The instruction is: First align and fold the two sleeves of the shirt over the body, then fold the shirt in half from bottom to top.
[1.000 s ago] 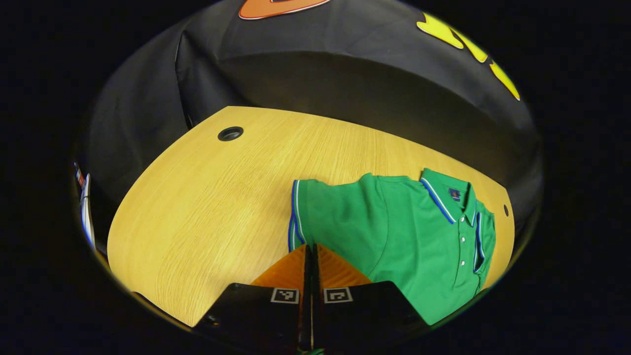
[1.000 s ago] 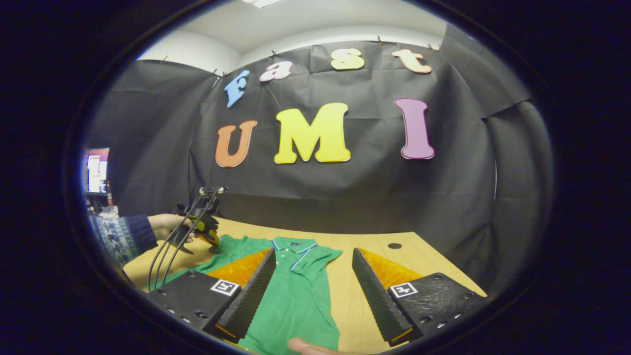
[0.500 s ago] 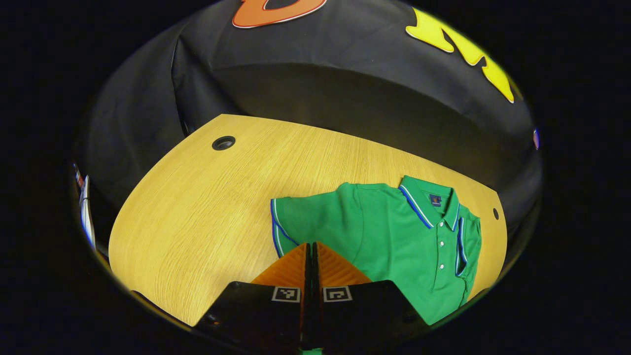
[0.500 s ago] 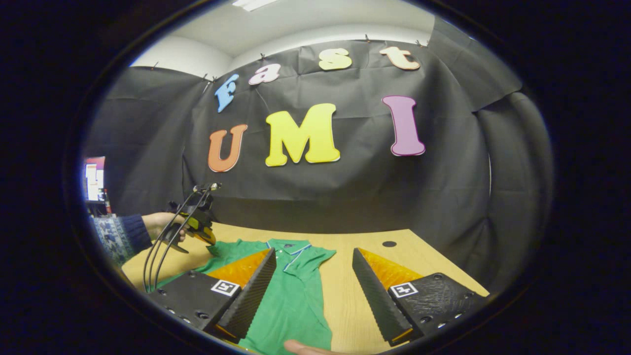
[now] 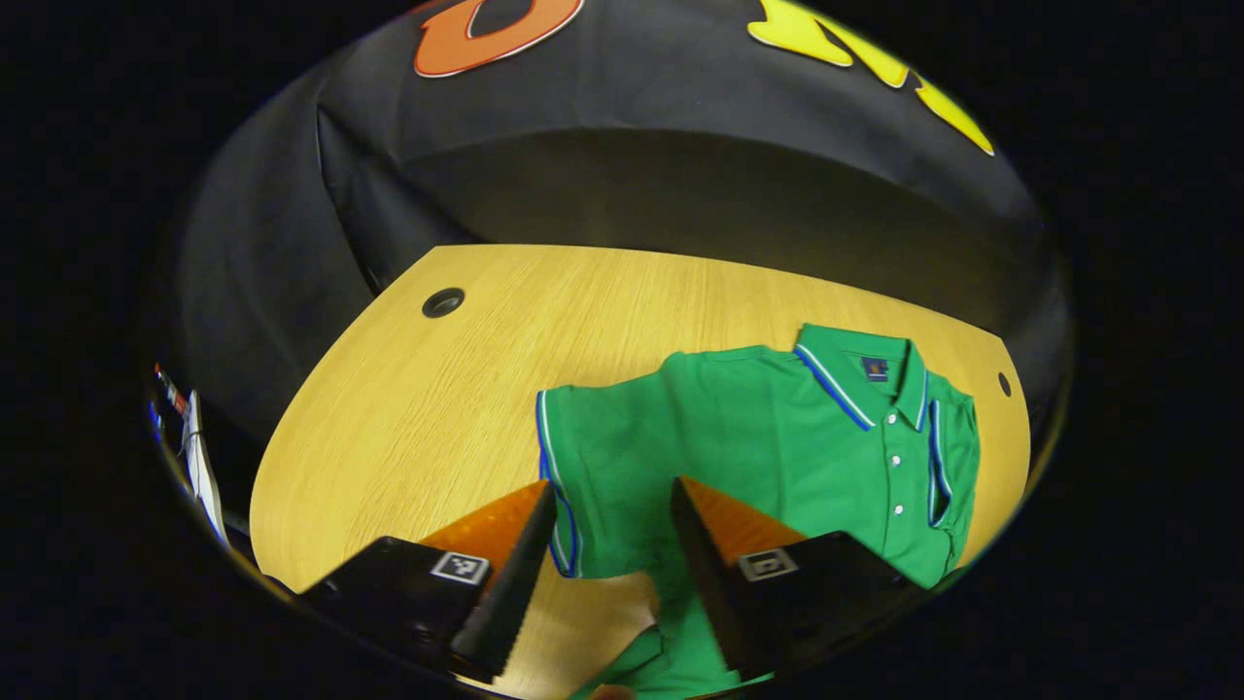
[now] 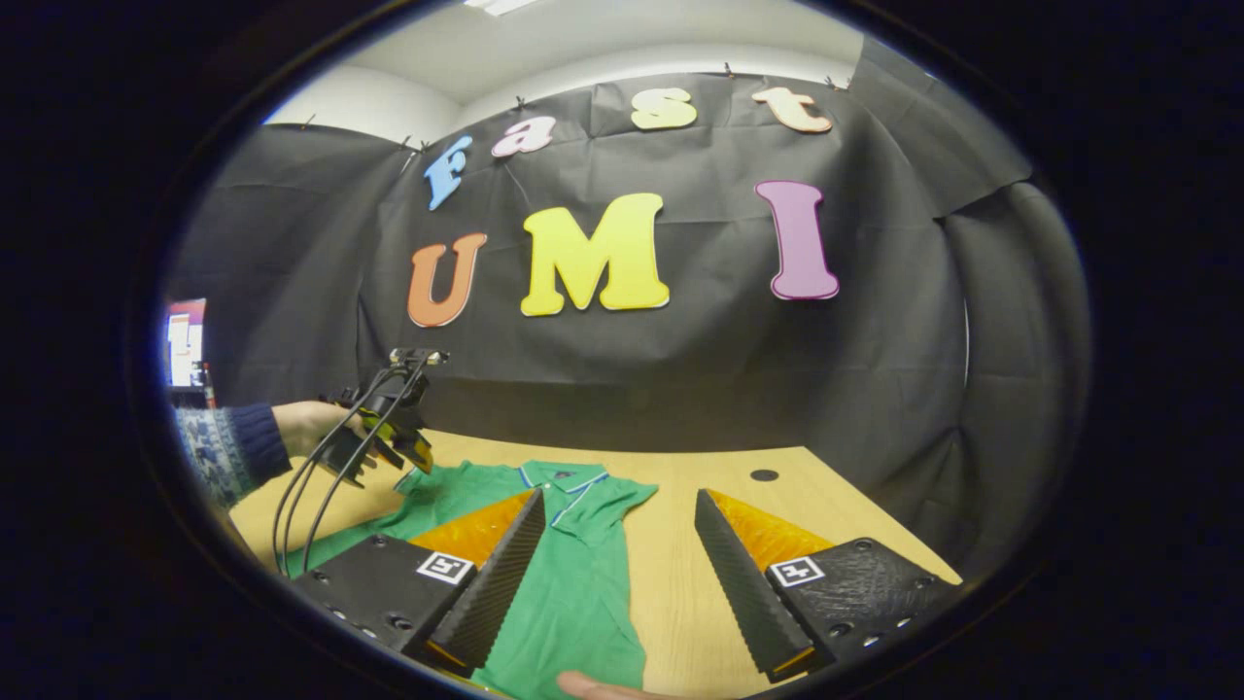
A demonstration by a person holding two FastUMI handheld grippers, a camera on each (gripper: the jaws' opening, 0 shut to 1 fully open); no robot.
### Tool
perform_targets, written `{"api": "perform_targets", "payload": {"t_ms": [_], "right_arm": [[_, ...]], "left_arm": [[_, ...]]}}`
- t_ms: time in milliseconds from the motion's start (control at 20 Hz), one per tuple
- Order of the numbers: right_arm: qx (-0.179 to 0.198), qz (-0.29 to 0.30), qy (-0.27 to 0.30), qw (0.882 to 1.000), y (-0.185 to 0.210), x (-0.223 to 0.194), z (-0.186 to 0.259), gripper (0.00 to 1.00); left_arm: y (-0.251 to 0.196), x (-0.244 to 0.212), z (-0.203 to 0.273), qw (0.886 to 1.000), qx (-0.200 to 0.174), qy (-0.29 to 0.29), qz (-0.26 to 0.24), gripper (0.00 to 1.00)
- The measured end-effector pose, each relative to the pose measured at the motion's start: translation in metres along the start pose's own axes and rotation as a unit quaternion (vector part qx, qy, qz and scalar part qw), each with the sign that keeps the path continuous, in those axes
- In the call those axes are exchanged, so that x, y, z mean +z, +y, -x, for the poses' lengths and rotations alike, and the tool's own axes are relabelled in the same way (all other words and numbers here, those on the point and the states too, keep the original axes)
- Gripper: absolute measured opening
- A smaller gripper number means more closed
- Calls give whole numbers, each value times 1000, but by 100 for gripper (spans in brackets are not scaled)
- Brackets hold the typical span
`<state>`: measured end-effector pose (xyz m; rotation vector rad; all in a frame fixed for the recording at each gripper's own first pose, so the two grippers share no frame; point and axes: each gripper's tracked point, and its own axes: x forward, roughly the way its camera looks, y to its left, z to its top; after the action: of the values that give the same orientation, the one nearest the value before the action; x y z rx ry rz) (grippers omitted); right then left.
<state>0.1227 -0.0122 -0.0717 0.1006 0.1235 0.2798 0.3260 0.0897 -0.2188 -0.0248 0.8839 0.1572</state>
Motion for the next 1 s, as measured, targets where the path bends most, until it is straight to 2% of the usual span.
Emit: {"api": "perform_targets", "payload": {"t_ms": [50, 100, 150, 200, 250, 300, 350, 400, 450, 500, 550, 600, 650, 800, 1000], "right_arm": [[2, -1, 2, 1000, 0, -2, -1, 95], [2, -1, 4, 1000, 0, -2, -2, 95], [0, 1, 5, 1000, -2, -3, -3, 95], [-3, 1, 6, 1000, -4, -3, -3, 95], [-4, 1, 5, 1000, -4, -3, -3, 95], [-5, 0, 6, 1000, -5, -2, -3, 95], [-7, -1, 5, 1000, -7, -2, -3, 95], [-8, -3, 4, 1000, -8, -1, -2, 95], [-10, -5, 3, 1000, -9, 0, -2, 95], [-10, -8, 2, 1000, -9, 1, -2, 95], [-9, -10, 3, 1000, -9, 0, -2, 95], [-8, -12, 4, 1000, -10, 0, -3, 96], [-8, -13, 4, 1000, -10, 0, -2, 96], [-13, -16, 5, 1000, -14, 0, -4, 96], [-18, -21, 9, 1000, -20, -3, -7, 95]], "left_arm": [[7, -6, -6, 1000, 8, 12, 0, 90], [11, -9, -10, 1000, 12, 17, 0, 89], [6, -7, -15, 1000, -2, 12, 3, 86], [-1, -5, -19, 1000, -21, 9, 11, 64], [0, -5, -23, 1000, -24, 9, 18, 43], [2, -3, -24, 1000, -24, 7, 19, 41], [4, -2, -26, 1000, -23, 3, 14, 25], [6, -3, -26, 1000, -16, 7, 12, 22], [7, -2, -24, 1000, -10, 8, 8, 12], [7, 1, -21, 1000, -7, 4, 7, 9], [5, 3, -17, 1000, -5, 0, 3, 13], [5, 8, -12, 1000, 0, -8, -6, 6], [2, 14, -7, 1000, 3, -17, -18, 6], [-29, 26, 10, 998, -11, -34, -44, 6], [-82, 29, 22, 994, -20, -41, -104, 6]]}}
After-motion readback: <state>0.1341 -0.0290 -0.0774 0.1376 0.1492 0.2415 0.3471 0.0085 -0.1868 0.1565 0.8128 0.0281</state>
